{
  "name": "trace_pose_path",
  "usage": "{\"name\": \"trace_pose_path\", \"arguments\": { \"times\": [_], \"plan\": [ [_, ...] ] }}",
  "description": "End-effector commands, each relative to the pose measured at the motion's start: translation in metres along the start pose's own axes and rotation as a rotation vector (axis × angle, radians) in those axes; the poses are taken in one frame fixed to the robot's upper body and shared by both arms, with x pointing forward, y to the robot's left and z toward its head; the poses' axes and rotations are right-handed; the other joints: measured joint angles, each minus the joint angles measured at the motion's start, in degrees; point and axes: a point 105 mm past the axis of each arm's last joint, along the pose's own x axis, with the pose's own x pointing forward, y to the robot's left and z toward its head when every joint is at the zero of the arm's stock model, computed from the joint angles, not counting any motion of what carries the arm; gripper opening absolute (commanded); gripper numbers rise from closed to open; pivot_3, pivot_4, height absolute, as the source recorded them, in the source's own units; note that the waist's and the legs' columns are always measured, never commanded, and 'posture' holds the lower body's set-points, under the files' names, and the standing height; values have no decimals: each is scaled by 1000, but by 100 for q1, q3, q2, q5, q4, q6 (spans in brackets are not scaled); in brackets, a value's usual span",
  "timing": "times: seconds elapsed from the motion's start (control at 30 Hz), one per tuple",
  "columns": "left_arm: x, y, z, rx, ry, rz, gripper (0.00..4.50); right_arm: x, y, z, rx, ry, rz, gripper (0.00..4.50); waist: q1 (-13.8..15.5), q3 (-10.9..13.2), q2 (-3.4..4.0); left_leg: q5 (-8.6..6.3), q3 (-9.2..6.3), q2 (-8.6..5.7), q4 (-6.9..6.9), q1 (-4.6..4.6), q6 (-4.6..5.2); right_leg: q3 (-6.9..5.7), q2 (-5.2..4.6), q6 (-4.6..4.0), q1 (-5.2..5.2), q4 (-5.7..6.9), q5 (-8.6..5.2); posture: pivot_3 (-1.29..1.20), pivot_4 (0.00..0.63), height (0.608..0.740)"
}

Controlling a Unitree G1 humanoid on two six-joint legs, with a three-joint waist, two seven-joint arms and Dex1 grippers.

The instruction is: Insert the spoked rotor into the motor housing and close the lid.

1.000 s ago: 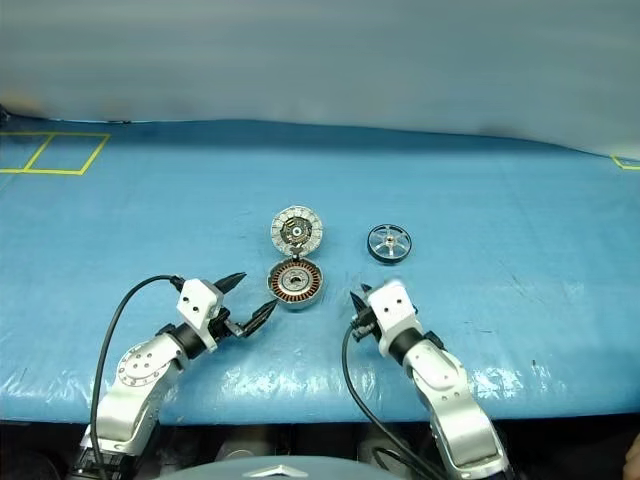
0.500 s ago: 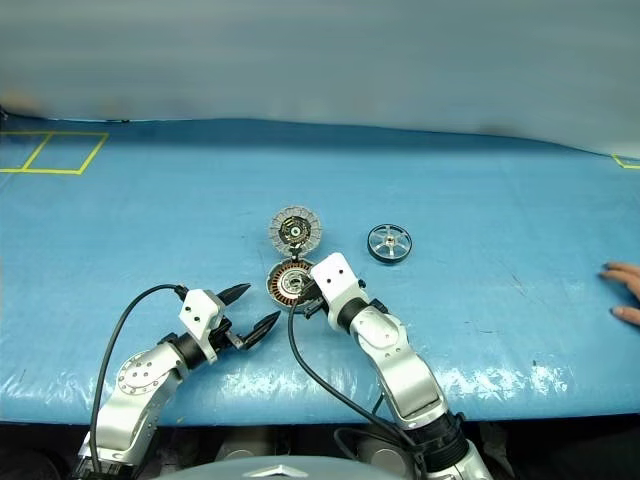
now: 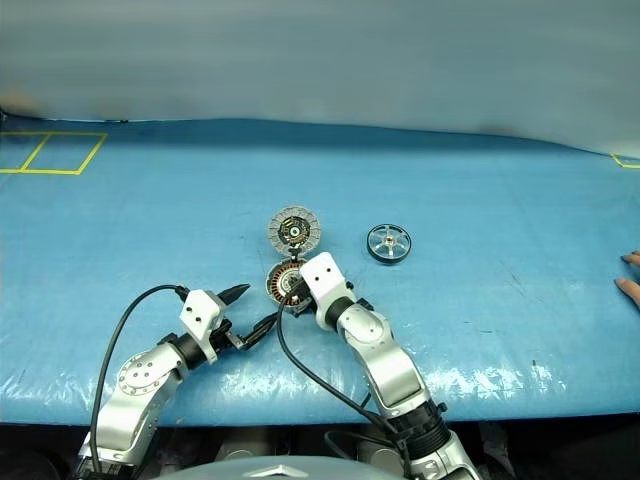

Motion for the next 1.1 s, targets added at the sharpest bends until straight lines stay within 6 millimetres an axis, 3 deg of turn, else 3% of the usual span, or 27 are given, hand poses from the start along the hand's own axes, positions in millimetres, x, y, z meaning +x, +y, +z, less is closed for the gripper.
{"name": "trace_pose_path", "arguments": {
  "times": [0.03,0.47,0.63,0.73,0.93,1.1],
  "plan": [
    [1,0,6,15,-29,2,4500,2,6,16,2,-60,34,656,0,0,0,0,0,0,0,0,0,0,0,0,0,0,0,0,150,740],
    [2,1,5,16,-26,3,4500,8,8,8,17,-32,40,656,-5,0,0,0,0,1,0,2,0,0,0,0,0,1,0,0,150,740],
    [2,1,4,19,-23,4,4500,6,7,10,29,-41,38,2307,-6,0,1,0,0,1,0,2,0,0,0,-1,0,1,0,0,150,740],
    [1,0,4,18,-23,4,4500,-2,8,23,46,-83,52,3284,0,1,2,0,0,0,0,1,0,0,-2,-1,0,0,0,0,150,740],
    [1,-1,3,14,-24,6,4500,-17,8,37,41,-107,64,3284,-3,2,4,0,0,1,-1,1,0,0,-2,-1,-2,0,0,0,150,740],
    [1,-1,2,12,-24,6,4500,-18,6,33,-43,-46,36,1750,-2,3,4,0,1,1,-1,1,-1,-2,-3,-2,-2,0,-1,0,150,740]
  ]
}}
